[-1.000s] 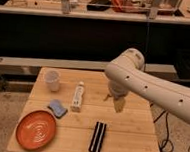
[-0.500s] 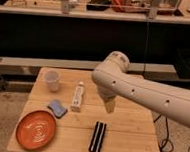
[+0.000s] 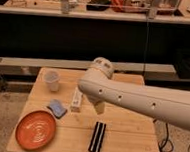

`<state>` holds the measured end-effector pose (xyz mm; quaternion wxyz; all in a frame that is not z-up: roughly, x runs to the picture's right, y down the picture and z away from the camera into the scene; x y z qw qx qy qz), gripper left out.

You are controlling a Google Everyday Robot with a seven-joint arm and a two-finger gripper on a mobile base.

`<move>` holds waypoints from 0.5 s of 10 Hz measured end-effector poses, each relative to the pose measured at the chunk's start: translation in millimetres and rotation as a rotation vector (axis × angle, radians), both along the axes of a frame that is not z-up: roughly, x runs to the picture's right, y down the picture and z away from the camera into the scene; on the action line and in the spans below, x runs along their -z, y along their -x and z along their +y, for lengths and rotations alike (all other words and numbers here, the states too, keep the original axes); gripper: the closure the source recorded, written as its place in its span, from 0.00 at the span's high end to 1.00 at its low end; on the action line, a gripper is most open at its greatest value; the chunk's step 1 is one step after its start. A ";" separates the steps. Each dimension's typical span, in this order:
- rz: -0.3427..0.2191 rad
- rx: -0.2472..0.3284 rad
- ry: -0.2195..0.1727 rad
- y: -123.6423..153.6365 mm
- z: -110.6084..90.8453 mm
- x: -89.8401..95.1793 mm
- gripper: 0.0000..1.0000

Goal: Push the ceramic bowl across the table

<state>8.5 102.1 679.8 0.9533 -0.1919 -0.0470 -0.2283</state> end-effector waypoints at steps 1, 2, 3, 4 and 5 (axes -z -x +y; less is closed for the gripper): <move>-0.012 0.016 -0.009 9.1 3.3 -3.3 0.80; -0.020 0.028 -0.016 21.0 9.1 -8.7 0.80; -0.033 0.038 -0.021 31.2 10.6 -9.2 0.80; -0.047 0.042 -0.027 36.1 11.2 -8.8 0.80; -0.056 0.041 -0.031 36.9 12.6 -10.1 0.79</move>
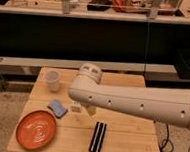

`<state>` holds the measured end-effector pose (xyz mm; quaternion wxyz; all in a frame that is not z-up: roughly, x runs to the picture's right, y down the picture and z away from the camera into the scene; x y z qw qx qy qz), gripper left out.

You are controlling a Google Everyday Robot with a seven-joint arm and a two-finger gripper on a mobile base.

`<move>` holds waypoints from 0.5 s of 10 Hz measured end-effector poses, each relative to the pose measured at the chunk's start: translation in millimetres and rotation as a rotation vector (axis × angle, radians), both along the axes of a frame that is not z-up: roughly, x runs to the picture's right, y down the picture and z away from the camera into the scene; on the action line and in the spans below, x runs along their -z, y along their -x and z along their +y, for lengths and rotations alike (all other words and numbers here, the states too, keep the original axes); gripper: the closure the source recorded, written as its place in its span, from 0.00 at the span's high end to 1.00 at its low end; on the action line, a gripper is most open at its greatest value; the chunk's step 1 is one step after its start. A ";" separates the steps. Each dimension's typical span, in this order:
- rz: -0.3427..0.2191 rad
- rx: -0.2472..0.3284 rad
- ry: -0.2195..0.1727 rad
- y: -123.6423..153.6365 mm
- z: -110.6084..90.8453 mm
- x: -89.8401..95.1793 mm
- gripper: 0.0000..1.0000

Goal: Push the ceramic bowl across the table

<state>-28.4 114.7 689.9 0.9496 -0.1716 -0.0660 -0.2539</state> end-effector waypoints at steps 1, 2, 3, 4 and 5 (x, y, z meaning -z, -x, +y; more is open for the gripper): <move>-0.004 0.003 -0.001 2.3 0.3 -1.2 0.70; -0.008 0.005 -0.003 5.9 0.9 -1.3 0.62; -0.021 0.019 -0.011 18.5 2.3 -1.1 0.50; -0.032 0.030 -0.016 26.3 3.3 -0.9 0.42; -0.038 0.035 -0.019 29.0 5.0 -1.3 0.33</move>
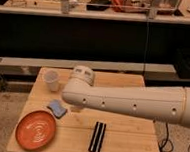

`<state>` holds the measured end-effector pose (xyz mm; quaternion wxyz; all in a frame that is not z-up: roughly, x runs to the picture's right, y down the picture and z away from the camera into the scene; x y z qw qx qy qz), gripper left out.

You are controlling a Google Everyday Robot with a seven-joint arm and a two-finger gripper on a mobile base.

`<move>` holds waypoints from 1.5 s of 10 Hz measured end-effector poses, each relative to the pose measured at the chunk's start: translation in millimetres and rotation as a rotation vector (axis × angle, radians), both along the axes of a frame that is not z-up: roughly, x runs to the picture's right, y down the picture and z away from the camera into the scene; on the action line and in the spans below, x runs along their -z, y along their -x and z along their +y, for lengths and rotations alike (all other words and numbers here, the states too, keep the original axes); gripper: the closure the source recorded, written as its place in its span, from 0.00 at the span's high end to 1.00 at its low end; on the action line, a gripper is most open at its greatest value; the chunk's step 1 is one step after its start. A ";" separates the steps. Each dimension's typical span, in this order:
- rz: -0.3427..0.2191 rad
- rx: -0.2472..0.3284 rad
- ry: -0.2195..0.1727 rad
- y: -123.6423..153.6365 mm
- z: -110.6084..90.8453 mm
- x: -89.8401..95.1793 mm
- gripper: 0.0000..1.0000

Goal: Push the ceramic bowl across the table

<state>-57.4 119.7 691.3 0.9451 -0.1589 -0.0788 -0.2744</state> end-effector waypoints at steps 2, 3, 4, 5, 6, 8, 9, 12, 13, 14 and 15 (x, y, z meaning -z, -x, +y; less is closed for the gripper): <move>-0.012 0.011 0.002 3.3 6.0 -2.7 0.12; -0.024 0.018 0.002 11.9 9.6 -4.1 0.04; -0.038 0.028 0.002 22.2 13.9 -5.7 0.01; -0.050 0.037 0.002 30.2 19.7 -8.6 0.01; -0.055 0.042 0.003 34.5 23.3 -10.6 0.01; -0.076 0.049 0.009 38.0 25.8 -11.9 0.01; -0.084 0.051 0.010 40.7 25.2 -10.0 0.01; -0.113 0.057 0.016 49.1 20.3 -5.6 0.01; -0.123 0.059 0.018 51.6 19.9 -5.3 0.01; -0.130 0.059 0.019 54.4 20.2 -4.1 0.01; -0.140 0.061 0.018 57.4 21.9 -2.9 0.01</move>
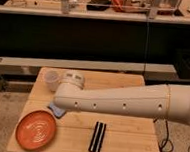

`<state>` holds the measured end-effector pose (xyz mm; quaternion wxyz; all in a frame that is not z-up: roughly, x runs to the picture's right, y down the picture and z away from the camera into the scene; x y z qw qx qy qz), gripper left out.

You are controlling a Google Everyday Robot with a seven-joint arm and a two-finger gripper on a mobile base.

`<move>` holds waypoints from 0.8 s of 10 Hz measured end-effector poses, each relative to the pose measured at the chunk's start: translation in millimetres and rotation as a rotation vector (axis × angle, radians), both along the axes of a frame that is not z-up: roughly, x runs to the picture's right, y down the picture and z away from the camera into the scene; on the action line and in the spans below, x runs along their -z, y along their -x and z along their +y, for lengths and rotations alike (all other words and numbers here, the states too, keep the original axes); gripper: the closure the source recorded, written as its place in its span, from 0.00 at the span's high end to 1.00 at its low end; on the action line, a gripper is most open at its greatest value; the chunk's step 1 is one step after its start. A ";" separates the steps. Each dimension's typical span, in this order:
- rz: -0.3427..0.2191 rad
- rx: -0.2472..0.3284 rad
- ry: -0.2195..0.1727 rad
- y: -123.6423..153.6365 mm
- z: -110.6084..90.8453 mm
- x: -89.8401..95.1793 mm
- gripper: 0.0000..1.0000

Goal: Push the ceramic bowl across the table

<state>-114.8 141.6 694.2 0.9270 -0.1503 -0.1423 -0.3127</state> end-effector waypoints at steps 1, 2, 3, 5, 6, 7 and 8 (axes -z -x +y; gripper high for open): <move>-0.008 0.000 -0.001 2.8 0.3 1.1 0.01; -0.015 0.000 0.000 4.7 0.7 1.6 0.01; -0.023 0.001 0.000 7.3 1.0 2.5 0.01; -0.036 0.001 0.002 11.1 2.1 3.8 0.01; -0.048 0.001 0.004 14.6 3.3 4.2 0.01; -0.057 0.001 0.007 17.2 4.2 4.9 0.01; -0.064 0.000 0.010 18.7 4.9 5.6 0.01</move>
